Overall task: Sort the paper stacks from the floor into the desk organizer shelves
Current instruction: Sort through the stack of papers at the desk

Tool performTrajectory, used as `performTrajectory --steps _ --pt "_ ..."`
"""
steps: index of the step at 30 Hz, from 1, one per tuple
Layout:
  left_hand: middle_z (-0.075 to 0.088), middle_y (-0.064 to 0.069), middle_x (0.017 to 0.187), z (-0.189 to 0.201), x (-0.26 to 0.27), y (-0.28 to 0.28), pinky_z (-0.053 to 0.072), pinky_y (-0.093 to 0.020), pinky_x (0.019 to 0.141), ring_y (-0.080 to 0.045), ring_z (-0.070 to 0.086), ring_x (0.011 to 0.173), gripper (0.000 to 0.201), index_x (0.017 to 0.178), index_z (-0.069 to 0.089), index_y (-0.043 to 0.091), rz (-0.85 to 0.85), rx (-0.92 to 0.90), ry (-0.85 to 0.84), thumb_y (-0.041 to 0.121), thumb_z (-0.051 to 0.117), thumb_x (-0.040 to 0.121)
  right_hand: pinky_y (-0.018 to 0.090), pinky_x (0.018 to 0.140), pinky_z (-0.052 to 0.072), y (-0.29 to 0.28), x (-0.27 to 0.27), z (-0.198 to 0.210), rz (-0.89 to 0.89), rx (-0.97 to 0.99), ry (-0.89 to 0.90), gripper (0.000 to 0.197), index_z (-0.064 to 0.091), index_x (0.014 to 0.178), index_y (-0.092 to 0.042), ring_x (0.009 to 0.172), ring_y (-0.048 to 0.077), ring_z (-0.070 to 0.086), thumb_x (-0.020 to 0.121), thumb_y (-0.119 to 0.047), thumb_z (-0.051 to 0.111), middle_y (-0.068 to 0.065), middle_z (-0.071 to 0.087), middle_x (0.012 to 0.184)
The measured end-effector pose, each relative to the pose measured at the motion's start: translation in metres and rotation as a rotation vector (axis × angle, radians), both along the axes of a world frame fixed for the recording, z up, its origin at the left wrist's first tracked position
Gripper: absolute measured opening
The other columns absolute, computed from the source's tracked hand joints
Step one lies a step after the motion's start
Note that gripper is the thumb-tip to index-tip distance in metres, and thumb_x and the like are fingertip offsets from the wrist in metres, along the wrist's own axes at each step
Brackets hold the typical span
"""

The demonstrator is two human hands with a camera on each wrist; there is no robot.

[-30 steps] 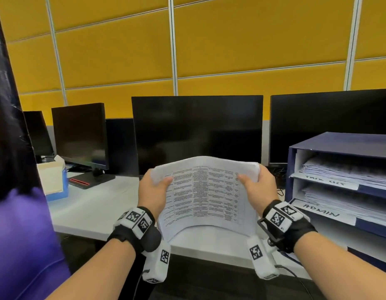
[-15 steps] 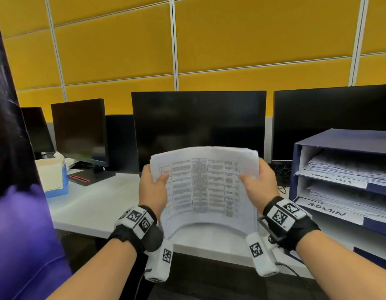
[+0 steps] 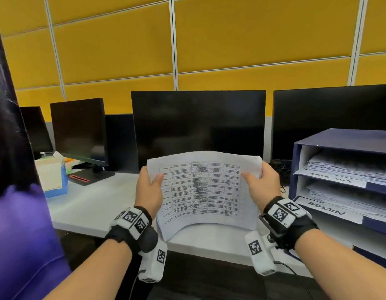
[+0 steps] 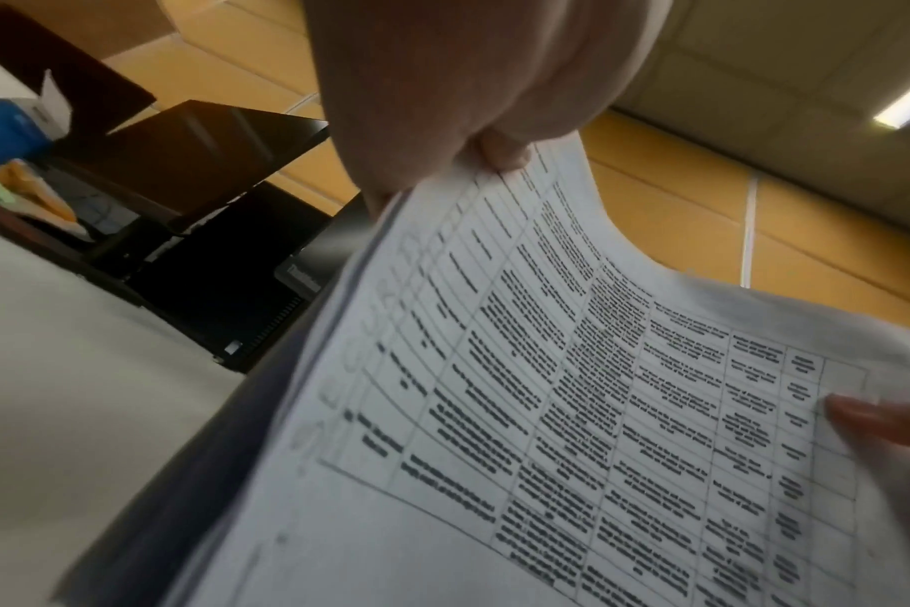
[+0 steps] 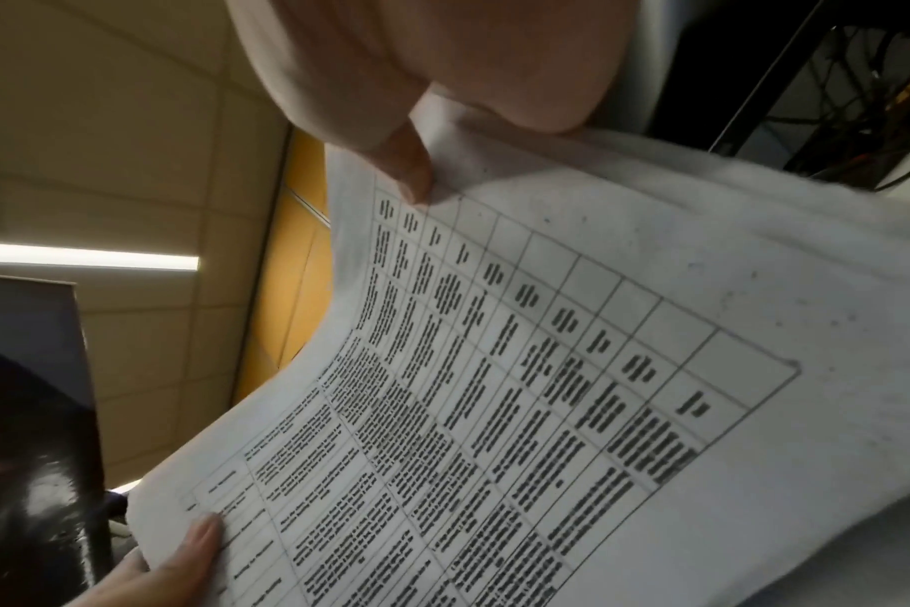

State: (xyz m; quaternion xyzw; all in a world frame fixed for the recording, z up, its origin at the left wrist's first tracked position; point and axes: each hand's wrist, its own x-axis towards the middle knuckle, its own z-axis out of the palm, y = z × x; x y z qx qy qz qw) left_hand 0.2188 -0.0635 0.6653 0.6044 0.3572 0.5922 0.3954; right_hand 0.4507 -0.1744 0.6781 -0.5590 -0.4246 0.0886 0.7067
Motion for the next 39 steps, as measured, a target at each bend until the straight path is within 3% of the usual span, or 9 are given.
performTrajectory --steps 4,8,17,20,24,29,34,37,39 --pt "0.058 0.007 0.107 -0.001 0.001 0.0 0.051 -0.025 0.07 -0.008 0.06 0.093 0.03 0.126 0.038 0.021 0.003 -0.005 -0.006 0.015 0.05 0.099 0.017 0.064 0.046 0.001 0.001 0.0 0.012 -0.003 0.014 0.028 0.053 0.11 -0.02 0.081 0.001 0.057 0.089 -0.002 0.057 -0.012 0.058 0.092" --pt "0.059 0.0 0.118 -0.018 -0.004 0.005 0.053 -0.036 0.082 -0.021 0.06 0.107 0.034 0.13 0.039 0.017 -0.047 -0.108 0.105 0.014 0.051 0.098 0.036 0.08 0.051 0.003 0.009 -0.015 0.049 -0.191 0.054 0.039 0.051 0.12 -0.012 0.1 0.022 0.061 0.084 -0.004 0.063 0.003 0.062 0.107" --pt "0.06 0.002 0.11 -0.009 0.001 0.003 0.052 -0.039 0.086 -0.016 0.061 0.098 0.036 0.121 0.041 0.018 0.042 -0.042 -0.054 0.013 0.063 0.092 0.027 0.078 0.047 0.002 0.004 -0.004 0.01 0.003 0.071 0.046 0.046 0.12 -0.019 0.091 0.007 0.056 0.082 0.0 0.064 -0.005 0.056 0.103" --pt "0.06 0.006 0.106 -0.022 -0.003 0.004 0.051 -0.033 0.079 -0.012 0.061 0.095 0.038 0.119 0.041 0.019 0.016 -0.087 -0.005 0.016 0.066 0.09 0.021 0.073 0.044 0.003 0.005 -0.013 0.017 -0.022 0.059 0.048 0.043 0.122 -0.017 0.093 0.009 0.056 0.082 0.002 0.063 -0.006 0.055 0.101" --pt "0.065 -0.001 0.115 -0.027 -0.003 0.003 0.052 -0.036 0.083 -0.022 0.062 0.104 0.024 0.117 0.056 0.018 0.015 -0.105 0.103 0.009 0.057 0.095 0.032 0.083 0.049 0.009 0.008 -0.013 -0.002 -0.168 0.02 0.047 0.042 0.126 -0.012 0.107 0.022 0.058 0.084 -0.002 0.063 0.001 0.057 0.11" --pt "0.065 -0.005 0.112 -0.005 -0.001 -0.002 0.051 -0.041 0.089 -0.025 0.061 0.103 0.026 0.116 0.058 0.016 0.101 -0.027 0.086 0.002 0.055 0.094 0.044 0.112 0.032 0.013 0.003 0.013 -0.345 -0.351 -0.426 0.098 0.016 0.148 -0.017 0.137 0.029 0.029 0.07 -0.008 0.075 0.009 0.026 0.149" --pt "0.067 -0.001 0.108 0.029 -0.004 -0.007 0.052 -0.044 0.091 -0.023 0.062 0.103 0.028 0.111 0.062 0.021 0.046 0.147 0.217 0.001 0.057 0.091 0.054 0.115 -0.001 0.014 -0.019 0.052 -0.331 -0.482 -0.945 0.075 0.033 0.143 -0.029 0.144 0.023 0.014 0.076 -0.038 0.068 -0.002 0.023 0.153" --pt "0.068 0.002 0.099 0.046 -0.004 -0.012 0.052 -0.038 0.083 -0.019 0.063 0.096 0.023 0.102 0.063 0.023 0.011 0.249 0.356 0.004 0.061 0.089 0.05 0.109 0.033 0.009 -0.033 0.071 -0.084 -0.585 -0.929 0.034 0.059 0.114 -0.034 0.117 0.021 0.055 0.081 -0.031 0.069 -0.005 0.062 0.117" --pt "0.068 0.002 0.089 0.057 -0.006 -0.015 0.051 -0.034 0.076 -0.016 0.064 0.086 0.017 0.091 0.061 0.023 0.045 0.306 0.381 0.009 0.069 0.084 0.04 0.085 0.053 0.004 -0.034 0.076 -0.004 -0.594 -0.87 0.013 0.065 0.088 -0.031 0.09 0.02 0.065 0.083 -0.021 0.069 -0.006 0.067 0.088"
